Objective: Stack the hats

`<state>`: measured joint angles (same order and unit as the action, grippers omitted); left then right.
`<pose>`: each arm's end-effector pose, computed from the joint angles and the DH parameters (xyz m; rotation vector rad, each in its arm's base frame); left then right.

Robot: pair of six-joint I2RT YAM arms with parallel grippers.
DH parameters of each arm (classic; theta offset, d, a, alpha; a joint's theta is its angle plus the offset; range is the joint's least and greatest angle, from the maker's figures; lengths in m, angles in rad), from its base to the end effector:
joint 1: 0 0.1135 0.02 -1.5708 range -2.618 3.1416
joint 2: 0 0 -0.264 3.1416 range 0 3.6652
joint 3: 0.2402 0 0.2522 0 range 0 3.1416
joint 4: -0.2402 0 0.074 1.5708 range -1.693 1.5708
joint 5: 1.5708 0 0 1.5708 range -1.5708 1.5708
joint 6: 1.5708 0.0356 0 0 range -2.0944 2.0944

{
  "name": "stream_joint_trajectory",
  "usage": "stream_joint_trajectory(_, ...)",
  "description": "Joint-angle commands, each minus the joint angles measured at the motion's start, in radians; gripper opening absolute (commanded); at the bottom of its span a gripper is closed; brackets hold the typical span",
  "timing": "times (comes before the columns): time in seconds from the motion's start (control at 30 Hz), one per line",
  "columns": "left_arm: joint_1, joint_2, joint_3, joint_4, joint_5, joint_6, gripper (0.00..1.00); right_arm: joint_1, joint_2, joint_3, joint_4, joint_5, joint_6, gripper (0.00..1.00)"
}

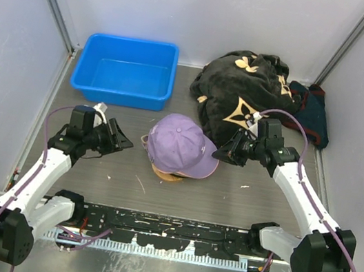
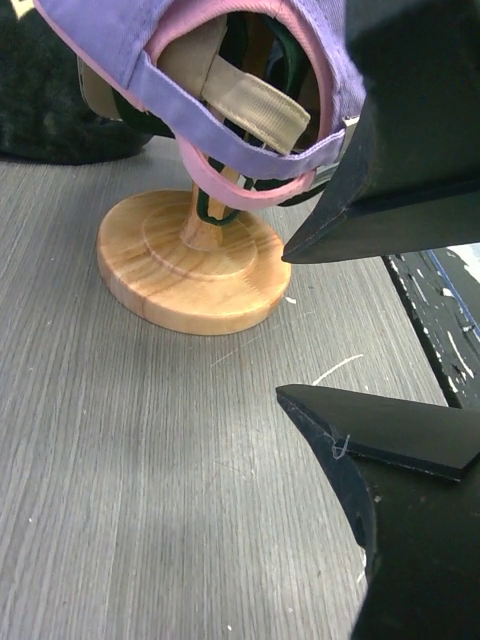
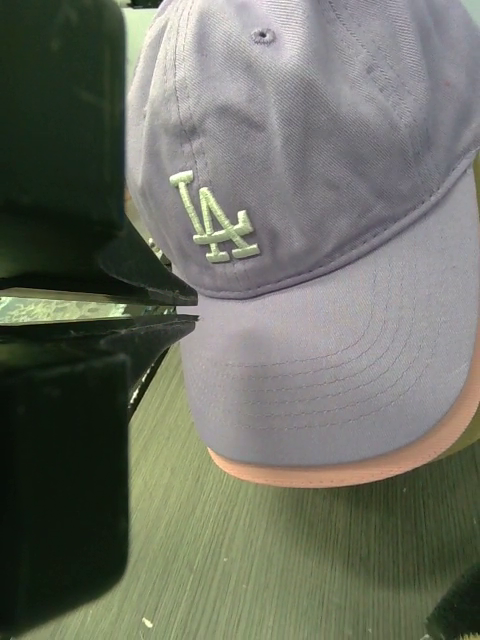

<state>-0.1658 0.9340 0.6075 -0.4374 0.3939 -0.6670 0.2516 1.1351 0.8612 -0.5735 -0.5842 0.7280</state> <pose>0.1866 -0.0451 0.2301 -0.4003 2.3947 -0.8591 0.2172 0.0761 0.2666 0.3187 2.5381 1.1268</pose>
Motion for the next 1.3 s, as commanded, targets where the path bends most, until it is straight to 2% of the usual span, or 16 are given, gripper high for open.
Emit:
stream_joint_trajectory(0.0,0.010,-0.020,0.038,-0.038,-0.030,0.012,0.60,0.005,-0.005,0.068,-0.058,0.042,-0.065,0.14)
stream_joint_trajectory(0.17,0.014,-0.051,0.094,-0.074,-0.085,0.023,0.64,-0.012,-0.002,0.165,-0.169,0.150,-0.171,0.14)
stream_joint_trajectory(0.23,0.014,-0.057,0.137,-0.087,-0.120,0.040,0.68,-0.019,0.005,0.214,-0.225,0.258,-0.225,0.16)
stream_joint_trajectory(0.3,0.014,-0.061,0.187,-0.083,-0.153,0.048,0.73,-0.028,0.010,0.254,-0.261,0.357,-0.271,0.22)
stream_joint_trajectory(0.33,0.014,-0.059,0.212,-0.078,-0.170,0.054,0.76,-0.032,0.014,0.275,-0.271,0.397,-0.293,0.27)
stream_joint_trajectory(0.43,0.014,-0.029,0.312,-0.104,-0.223,0.097,0.86,-0.042,0.036,0.338,-0.287,0.511,-0.346,0.54)
stream_joint_trajectory(0.47,0.014,-0.012,0.349,-0.121,-0.238,0.117,0.98,-0.044,0.044,0.361,-0.288,0.540,-0.358,0.59)
stream_joint_trajectory(0.53,0.014,0.017,0.414,-0.162,-0.264,0.140,0.98,-0.043,0.059,0.402,-0.289,0.583,-0.384,0.76)
stream_joint_trajectory(0.6,0.014,0.032,0.455,-0.182,-0.311,0.147,0.98,-0.043,0.062,0.431,-0.282,0.652,-0.400,0.98)
stream_joint_trajectory(0.8,0.014,-0.016,0.462,-0.186,-0.485,0.185,0.98,-0.045,0.003,0.442,-0.266,0.981,-0.444,1.00)
stream_joint_trajectory(0.9,0.014,-0.042,0.420,-0.175,-0.555,0.210,0.98,-0.048,-0.032,0.418,-0.257,0.991,-0.432,1.00)
stream_joint_trajectory(1.0,0.014,-0.070,0.322,-0.146,-0.848,0.144,0.98,-0.053,-0.062,0.353,-0.218,0.915,-0.420,1.00)
stream_joint_trajectory(1.07,0.014,-0.102,0.173,0.025,-0.931,0.252,0.98,-0.058,-0.060,0.323,-0.202,0.855,-0.416,1.00)
stream_joint_trajectory(1.13,0.015,-0.143,0.018,0.262,-0.870,0.430,0.98,-0.059,-0.042,0.308,-0.192,0.793,-0.414,1.00)
stream_joint_trajectory(1.23,0.014,-0.175,-0.213,0.673,-0.716,0.562,0.98,-0.059,-0.012,0.298,-0.182,0.742,-0.412,1.00)
stream_joint_trajectory(1.27,0.015,-0.154,-0.272,0.840,-0.735,0.565,0.98,-0.060,-0.004,0.295,-0.178,0.740,-0.411,1.00)
